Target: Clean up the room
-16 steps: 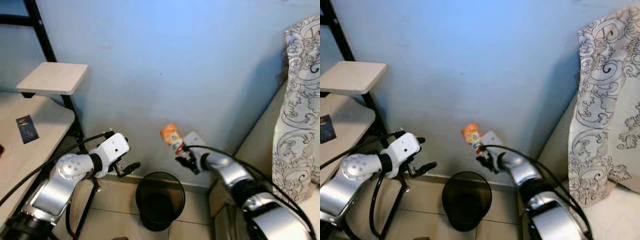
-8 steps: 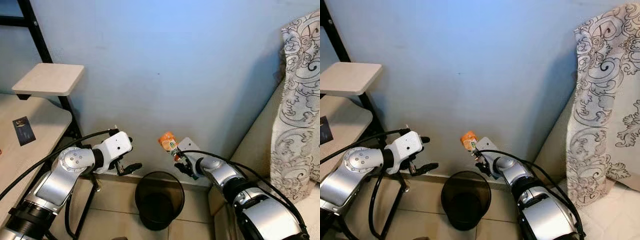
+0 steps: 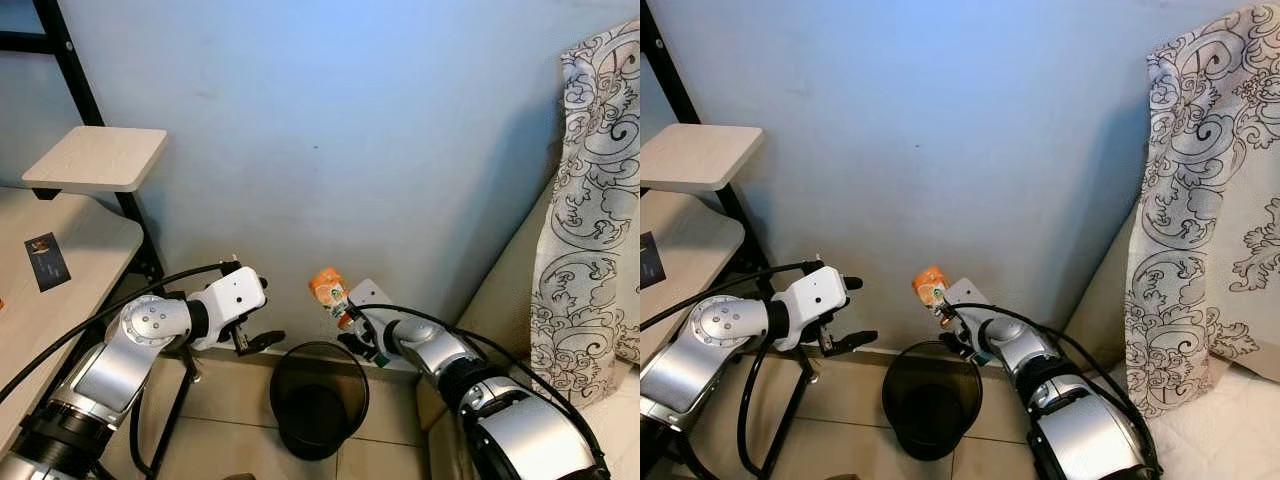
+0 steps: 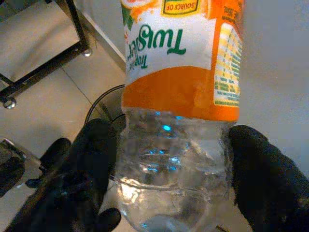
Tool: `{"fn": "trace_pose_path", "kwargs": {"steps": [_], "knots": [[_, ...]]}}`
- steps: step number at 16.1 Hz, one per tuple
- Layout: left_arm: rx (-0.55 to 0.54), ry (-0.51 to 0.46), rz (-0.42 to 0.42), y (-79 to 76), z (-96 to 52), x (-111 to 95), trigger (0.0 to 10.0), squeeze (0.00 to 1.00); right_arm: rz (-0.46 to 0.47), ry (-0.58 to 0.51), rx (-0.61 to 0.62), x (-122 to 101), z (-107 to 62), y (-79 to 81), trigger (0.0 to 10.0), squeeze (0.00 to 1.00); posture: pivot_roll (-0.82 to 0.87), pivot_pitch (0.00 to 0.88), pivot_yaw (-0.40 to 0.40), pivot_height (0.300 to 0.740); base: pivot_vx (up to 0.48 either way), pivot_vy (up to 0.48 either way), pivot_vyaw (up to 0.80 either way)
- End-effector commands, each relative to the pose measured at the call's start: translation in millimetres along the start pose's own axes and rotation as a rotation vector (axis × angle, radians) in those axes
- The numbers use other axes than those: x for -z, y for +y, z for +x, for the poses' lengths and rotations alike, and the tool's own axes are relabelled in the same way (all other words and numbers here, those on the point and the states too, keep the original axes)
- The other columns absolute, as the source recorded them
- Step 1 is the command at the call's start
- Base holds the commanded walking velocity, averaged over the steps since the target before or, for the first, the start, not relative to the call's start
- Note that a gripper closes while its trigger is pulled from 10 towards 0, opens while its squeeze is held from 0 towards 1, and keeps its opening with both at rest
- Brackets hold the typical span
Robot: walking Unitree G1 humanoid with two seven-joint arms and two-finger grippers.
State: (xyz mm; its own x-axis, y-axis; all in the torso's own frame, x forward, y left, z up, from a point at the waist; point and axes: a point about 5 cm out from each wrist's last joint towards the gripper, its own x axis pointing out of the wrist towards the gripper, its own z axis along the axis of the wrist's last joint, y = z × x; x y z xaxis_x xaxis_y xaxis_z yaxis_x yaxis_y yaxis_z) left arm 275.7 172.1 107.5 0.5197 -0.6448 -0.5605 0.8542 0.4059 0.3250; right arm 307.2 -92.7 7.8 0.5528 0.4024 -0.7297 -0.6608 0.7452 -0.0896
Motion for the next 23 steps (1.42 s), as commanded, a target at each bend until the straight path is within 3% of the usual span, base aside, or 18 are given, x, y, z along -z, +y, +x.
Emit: {"fn": "trace_pose_path", "kwargs": {"steps": [1, 10, 13, 15, 18, 20, 23], "knots": [[0.006, -0.006, 0.025, 2.7, 1.8, -5, 10.0, 0.0, 0.002, -0.012, 0.001, -4, -0.8, -2.7, 10.0, 1.0, 0.04, 0.0, -0.039, 0.74, 0.0, 0.0, 0.0], [0.021, -0.016, 0.013, -0.5, 7.4, -7, 10.0, 0.0, 0.048, -0.045, -0.008, 0, -1.6, -3.1, 10.0, 1.0, 0.03, 0.0, -0.031, 0.74, 0.0, 0.0, 0.0], [-0.026, -0.044, -0.061, -9.3, 9.4, -6, 10.0, 0.0, 0.17, -0.167, 0.001, -3, -9.0, -15.1, 10.0, 1.0, 0.03, 0.0, -0.025, 0.74, 0.0, 0.0, 0.0], [-0.239, -0.136, -0.226, -2.0, 12.5, -13, 10.0, 0.0, 0.32, -0.385, -0.051, -9, -29.8, -25.1, 10.0, 1.0, 0.02, 0.0, -0.012, 0.74, 0.0, 0.0, 0.0], [-0.417, -0.147, -0.33, 2.6, 6.7, -12, 10.0, 0.0, 0.455, -0.608, -0.167, -15, -69.5, -21.7, 10.0, 1.0, 0.02, 0.0, -0.001, 0.74, 0.0, 0.0, -0.46], [-0.473, -0.172, -0.39, -0.5, 1.0, -12, 10.0, 0.0, 0.468, -0.672, -0.201, -12, -86.8, -19.1, 10.0, 1.0, 0.01, 0.0, 0.017, 0.74, 0.0, 0.0, -0.69], [-0.5, -0.174, -0.416, -1.7, -1.2, -13, 10.0, 0.0, 0.469, -0.668, -0.196, -7, -96.2, -15.4, 10.0, 1.0, 0.01, 0.0, 0.023, 0.74, 0.0, 0.0, -0.69]]}}
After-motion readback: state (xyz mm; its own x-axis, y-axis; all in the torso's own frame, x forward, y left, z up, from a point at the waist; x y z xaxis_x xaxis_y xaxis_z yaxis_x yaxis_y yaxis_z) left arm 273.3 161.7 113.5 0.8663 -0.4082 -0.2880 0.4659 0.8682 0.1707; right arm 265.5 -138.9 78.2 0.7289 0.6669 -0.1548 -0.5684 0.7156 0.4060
